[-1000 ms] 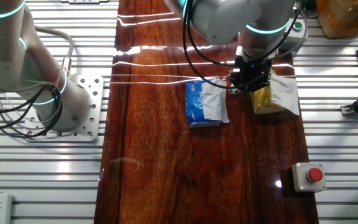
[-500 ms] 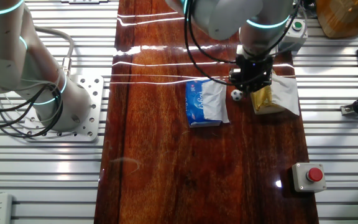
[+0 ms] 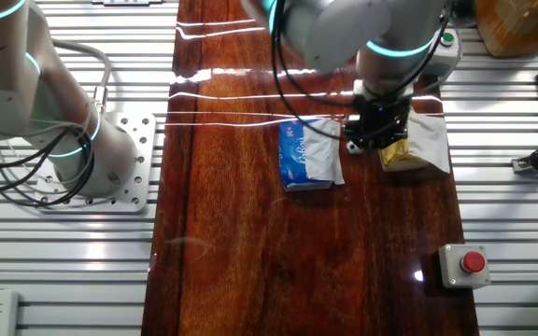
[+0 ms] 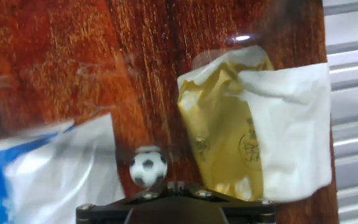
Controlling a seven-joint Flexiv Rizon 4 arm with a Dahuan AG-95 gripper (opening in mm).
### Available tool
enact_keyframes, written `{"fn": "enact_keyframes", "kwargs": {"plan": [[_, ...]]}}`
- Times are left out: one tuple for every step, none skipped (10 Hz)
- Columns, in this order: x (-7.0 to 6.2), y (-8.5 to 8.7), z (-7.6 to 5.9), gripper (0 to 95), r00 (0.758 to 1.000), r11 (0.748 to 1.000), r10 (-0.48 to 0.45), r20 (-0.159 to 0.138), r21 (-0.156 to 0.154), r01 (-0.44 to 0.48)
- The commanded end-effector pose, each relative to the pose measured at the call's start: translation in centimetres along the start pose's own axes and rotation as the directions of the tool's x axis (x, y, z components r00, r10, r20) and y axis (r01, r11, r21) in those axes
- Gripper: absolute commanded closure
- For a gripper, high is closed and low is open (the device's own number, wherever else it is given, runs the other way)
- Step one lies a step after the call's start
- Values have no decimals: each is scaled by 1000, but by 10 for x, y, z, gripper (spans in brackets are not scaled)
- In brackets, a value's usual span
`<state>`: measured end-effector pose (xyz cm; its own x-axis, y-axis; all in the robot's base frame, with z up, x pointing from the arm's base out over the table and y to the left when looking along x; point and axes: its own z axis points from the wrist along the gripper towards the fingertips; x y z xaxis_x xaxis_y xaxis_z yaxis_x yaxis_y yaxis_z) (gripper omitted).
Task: Push the soccer ball into the goal
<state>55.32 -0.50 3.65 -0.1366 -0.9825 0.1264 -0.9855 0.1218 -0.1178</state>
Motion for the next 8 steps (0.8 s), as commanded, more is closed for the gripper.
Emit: {"fn": "enact_keyframes", "kwargs": {"plan": [[4,3,0,950,1000,1000,-4,4,-9,4],[6,9,2,950,1000,1000,3,8,-9,-3],[6,12,3,950,1000,1000,5,14,-9,-5],[5,13,4,950,1000,1000,7,17,-11,-7],[1,14,5,950,1000,1000,12,18,-12,-11],[-11,17,7,950,1000,1000,17,20,-12,-17],[-21,19,10,950,1000,1000,26,18,-11,-26],[-36,22,12,950,999,999,42,16,-11,-42]]}}
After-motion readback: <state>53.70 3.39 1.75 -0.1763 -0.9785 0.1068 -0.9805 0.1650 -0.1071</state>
